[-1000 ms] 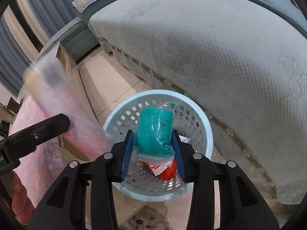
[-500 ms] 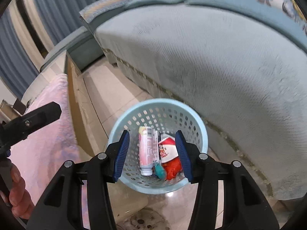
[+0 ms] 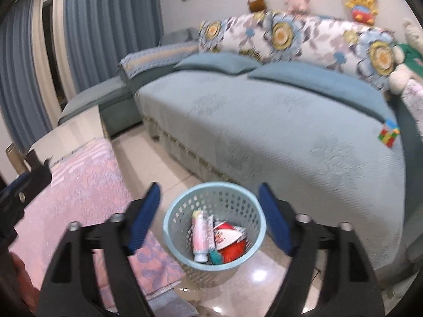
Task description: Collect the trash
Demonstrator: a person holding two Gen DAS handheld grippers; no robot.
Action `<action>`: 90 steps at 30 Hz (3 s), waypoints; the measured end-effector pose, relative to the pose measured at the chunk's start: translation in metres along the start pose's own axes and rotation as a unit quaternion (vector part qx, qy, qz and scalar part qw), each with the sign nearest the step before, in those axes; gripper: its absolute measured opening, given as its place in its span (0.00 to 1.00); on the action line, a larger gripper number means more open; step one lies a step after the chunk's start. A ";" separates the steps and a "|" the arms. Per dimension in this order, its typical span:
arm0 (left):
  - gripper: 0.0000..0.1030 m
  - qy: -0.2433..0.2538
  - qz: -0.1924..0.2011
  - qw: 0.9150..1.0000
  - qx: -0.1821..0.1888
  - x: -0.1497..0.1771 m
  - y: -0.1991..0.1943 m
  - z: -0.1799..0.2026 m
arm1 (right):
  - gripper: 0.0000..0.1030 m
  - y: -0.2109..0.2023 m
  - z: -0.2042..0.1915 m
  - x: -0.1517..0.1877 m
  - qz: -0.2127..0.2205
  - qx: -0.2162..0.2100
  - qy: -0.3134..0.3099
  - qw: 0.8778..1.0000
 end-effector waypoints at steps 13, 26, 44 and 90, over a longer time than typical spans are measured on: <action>0.92 0.002 0.025 0.999 -0.029 0.019 -0.002 -0.011 | 0.77 -0.036 -0.025 0.022 0.071 0.077 -0.026 0.994; 0.92 0.004 0.051 0.998 -0.044 0.020 -0.010 -0.012 | 0.82 -0.058 -0.027 0.023 0.117 0.092 -0.030 0.988; 0.92 0.000 0.055 0.997 -0.046 0.017 -0.013 -0.018 | 0.84 -0.062 -0.028 0.025 0.119 0.091 -0.032 0.988; 0.93 -0.006 0.055 0.998 -0.043 0.019 -0.014 -0.019 | 0.85 -0.052 -0.018 0.029 0.105 0.076 -0.020 0.991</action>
Point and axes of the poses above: each gripper's, at about its wrist camera, not at the fingertips, and y roughly the way its jaws point, z to its right, x to its underside, the point moved 1 cm from there along y, roughly the way its jaws point, and after that the axes turned 15 degrees about -y, right-handed, at the moved point
